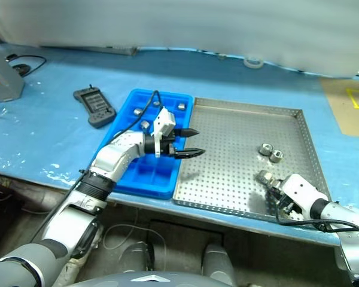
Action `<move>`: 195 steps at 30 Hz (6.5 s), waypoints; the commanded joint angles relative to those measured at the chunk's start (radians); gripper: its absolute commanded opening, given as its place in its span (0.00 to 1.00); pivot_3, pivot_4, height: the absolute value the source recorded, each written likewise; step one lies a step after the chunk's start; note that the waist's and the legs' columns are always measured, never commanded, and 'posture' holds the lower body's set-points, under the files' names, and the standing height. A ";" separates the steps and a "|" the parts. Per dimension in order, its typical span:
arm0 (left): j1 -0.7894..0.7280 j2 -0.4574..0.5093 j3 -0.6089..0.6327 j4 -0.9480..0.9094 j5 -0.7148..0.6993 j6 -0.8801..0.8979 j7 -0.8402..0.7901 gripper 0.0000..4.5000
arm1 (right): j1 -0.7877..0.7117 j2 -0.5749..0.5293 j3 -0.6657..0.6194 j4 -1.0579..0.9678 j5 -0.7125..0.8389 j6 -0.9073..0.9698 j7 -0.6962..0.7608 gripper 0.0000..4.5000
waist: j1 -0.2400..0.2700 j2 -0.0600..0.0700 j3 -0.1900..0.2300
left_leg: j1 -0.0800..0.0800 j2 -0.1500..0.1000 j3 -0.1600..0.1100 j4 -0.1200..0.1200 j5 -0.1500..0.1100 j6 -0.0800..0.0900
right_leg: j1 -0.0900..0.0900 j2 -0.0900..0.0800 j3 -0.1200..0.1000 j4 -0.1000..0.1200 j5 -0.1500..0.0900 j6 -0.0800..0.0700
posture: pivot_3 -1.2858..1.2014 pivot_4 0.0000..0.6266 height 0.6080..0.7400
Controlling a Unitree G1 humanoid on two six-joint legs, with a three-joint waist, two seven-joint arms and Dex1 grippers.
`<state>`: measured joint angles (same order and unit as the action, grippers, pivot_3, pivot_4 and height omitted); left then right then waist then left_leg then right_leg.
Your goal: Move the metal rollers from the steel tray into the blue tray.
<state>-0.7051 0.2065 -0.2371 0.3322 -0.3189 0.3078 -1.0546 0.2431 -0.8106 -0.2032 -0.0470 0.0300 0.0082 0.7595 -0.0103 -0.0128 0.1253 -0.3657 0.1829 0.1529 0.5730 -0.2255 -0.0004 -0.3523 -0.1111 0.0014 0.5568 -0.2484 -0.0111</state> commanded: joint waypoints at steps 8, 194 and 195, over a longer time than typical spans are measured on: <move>0.016 0.039 0.105 -0.161 -0.190 0.233 -0.060 0.88 | -0.189 0.015 0.076 -0.145 0.011 0.048 0.006 0.28 | -0.007 0.001 0.000 | -0.001 0.001 0.000 -0.001 0.000 0.000 | -0.003 0.000 0.000 0.001 0.000 0.000 | 0.44 0.24 1.00; -0.099 -0.093 0.340 0.023 -0.377 0.544 0.210 0.82 | -0.733 0.295 0.396 -0.167 -0.142 0.049 -0.053 0.28 | 0.047 -0.008 0.004 | -0.003 -0.003 -0.003 -0.011 0.014 -0.017 | -0.012 0.003 -0.001 0.014 0.005 0.010 | 0.47 0.24 1.00; -0.102 -0.094 0.343 0.025 -0.383 0.550 0.204 0.82 | -0.735 0.294 0.397 -0.168 -0.143 0.049 -0.053 0.28 | 0.047 -0.008 0.004 | -0.004 -0.004 -0.003 -0.011 0.014 -0.017 | -0.012 0.003 -0.001 0.014 0.005 0.010 | 0.47 0.24 1.00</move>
<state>-0.7737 0.1167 0.0856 0.3708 -0.6682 0.8472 -0.8353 -0.4724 -0.5108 0.2036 -0.1766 -0.1187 0.0698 0.7055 0.0369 -0.0206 0.1290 -0.3696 0.1787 0.1501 0.5624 -0.2113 -0.0173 -0.3646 -0.1082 0.0005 0.5707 -0.2435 -0.0014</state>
